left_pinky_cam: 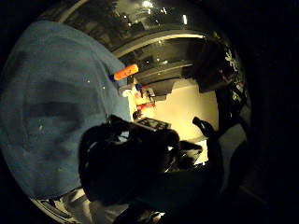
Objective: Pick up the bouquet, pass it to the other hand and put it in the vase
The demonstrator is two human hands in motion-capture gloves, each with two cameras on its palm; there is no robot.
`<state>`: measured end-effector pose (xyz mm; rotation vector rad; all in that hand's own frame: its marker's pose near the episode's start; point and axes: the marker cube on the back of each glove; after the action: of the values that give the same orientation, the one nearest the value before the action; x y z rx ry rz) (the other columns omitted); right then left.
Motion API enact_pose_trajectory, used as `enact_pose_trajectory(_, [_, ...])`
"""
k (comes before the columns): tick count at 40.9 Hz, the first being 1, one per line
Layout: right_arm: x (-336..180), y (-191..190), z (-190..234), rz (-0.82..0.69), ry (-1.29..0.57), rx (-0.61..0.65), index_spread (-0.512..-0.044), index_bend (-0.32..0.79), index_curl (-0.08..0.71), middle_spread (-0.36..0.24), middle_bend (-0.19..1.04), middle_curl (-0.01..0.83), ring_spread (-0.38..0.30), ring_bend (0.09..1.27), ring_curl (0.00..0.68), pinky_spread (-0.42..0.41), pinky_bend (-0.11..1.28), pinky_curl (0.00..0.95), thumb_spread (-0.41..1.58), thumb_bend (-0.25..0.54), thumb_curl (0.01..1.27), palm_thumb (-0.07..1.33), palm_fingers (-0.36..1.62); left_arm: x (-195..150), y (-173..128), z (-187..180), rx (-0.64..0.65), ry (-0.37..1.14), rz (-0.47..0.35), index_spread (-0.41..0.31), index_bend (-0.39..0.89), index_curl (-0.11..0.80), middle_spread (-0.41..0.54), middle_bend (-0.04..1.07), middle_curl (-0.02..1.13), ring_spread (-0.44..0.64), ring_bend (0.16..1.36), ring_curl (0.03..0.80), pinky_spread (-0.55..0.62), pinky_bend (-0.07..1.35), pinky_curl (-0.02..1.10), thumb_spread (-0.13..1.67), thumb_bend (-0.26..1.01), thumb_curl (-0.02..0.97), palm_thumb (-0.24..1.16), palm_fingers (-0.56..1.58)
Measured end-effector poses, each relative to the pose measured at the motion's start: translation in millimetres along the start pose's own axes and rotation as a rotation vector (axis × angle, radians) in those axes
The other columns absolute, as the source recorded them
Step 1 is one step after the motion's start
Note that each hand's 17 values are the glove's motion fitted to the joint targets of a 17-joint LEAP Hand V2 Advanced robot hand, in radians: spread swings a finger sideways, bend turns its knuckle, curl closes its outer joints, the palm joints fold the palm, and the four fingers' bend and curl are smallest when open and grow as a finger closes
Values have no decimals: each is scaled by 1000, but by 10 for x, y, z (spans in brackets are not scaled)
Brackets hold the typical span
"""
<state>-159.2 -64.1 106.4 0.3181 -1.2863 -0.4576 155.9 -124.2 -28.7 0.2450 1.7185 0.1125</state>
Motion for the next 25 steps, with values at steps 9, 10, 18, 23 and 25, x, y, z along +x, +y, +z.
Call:
enact_pose_trajectory(9, [-409, 155, -329, 255, 34, 108, -225, 74, 467, -127, 561, 534, -167, 860, 485, -218, 766, 477, 754, -51, 658, 813, 1008, 642, -221, -371, 122, -105, 87, -332, 529, 480, -352, 774, 591, -373, 845, 482, -405, 670, 508, 893, -24, 481, 682, 1461])
enact_pose_trajectory(10, [-423, 153, -360, 259, 33, 104, -220, 89, 459, -131, 552, 528, -165, 838, 475, -211, 747, 469, 773, -48, 651, 805, 1032, 718, -235, -407, 133, -113, 95, -335, 536, 485, -354, 781, 594, -375, 851, 485, -408, 676, 511, 890, -23, 486, 686, 1454])
enact_pose_trajectory(18, [-335, 38, -689, 364, 149, 214, -211, 150, 438, -106, 495, 506, -131, 688, 439, -96, 543, 415, 923, -31, 606, 751, 894, 1498, -421, -825, 250, -155, 151, -349, 556, 514, -363, 810, 607, -379, 889, 500, -418, 707, 529, 828, -27, 519, 706, 1413])
enact_pose_trajectory(23, [-95, -109, -795, 271, 108, 203, -208, 156, 424, -81, 417, 472, -109, 586, 400, -22, 447, 369, 992, -29, 580, 722, 812, 1950, -538, -1155, 369, -174, 167, -354, 561, 526, -366, 822, 611, -382, 898, 504, -419, 718, 536, 788, -27, 542, 718, 1397])
enact_pose_trajectory(25, [-113, -123, -805, 266, 119, 181, -207, 149, 420, -76, 401, 467, -104, 568, 396, -5, 427, 362, 1011, -26, 573, 717, 813, 2057, -557, -1276, 405, -188, 177, -355, 563, 531, -367, 825, 612, -382, 902, 505, -419, 720, 538, 776, -28, 550, 721, 1393])
